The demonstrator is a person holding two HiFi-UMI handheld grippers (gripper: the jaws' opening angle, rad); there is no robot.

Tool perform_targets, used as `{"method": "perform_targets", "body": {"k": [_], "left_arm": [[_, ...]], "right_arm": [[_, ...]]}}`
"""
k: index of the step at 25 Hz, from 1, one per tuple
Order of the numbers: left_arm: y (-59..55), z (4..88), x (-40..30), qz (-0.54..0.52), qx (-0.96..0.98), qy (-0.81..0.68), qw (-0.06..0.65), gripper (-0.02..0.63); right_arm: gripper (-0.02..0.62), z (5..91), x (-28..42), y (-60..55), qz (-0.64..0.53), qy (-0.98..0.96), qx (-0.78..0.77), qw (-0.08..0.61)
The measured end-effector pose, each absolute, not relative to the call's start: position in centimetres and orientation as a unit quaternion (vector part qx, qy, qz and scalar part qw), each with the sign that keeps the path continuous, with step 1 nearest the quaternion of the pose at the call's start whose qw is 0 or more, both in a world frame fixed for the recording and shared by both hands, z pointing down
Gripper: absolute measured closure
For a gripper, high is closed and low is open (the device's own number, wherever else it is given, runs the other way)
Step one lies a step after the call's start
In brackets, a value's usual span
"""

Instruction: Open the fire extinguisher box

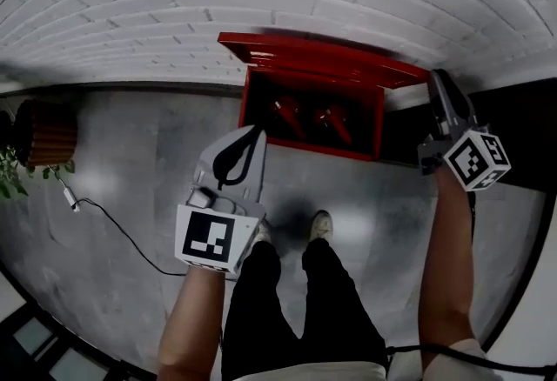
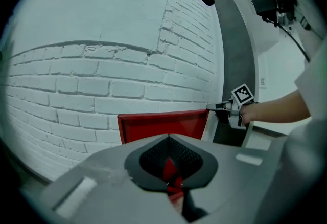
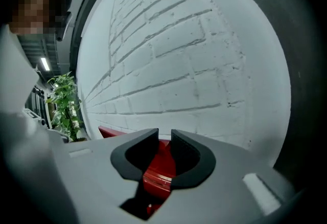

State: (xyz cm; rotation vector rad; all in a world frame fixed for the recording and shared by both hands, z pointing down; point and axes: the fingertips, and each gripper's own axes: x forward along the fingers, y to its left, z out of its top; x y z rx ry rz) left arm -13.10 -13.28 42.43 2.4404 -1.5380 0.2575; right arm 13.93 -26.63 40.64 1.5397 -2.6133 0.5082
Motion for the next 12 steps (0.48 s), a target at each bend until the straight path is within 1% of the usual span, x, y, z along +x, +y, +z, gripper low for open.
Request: {"method": "perform_targets", "body": {"k": [4,12], "left_arm": [[-14.0,41.8,-12.8,0.097,0.837,-0.524,0.122,0.6],[-15.3,42.4,-13.0,0.127,0.838,-0.518,0.118,0.6]], "right_arm": [[0.518,40.4,14.1,-29.0,0.166,-0.841,0.515,0.02],[0.524,40.1,13.9,-30.8,0.142,-0.848,0.509,0.042]]}}
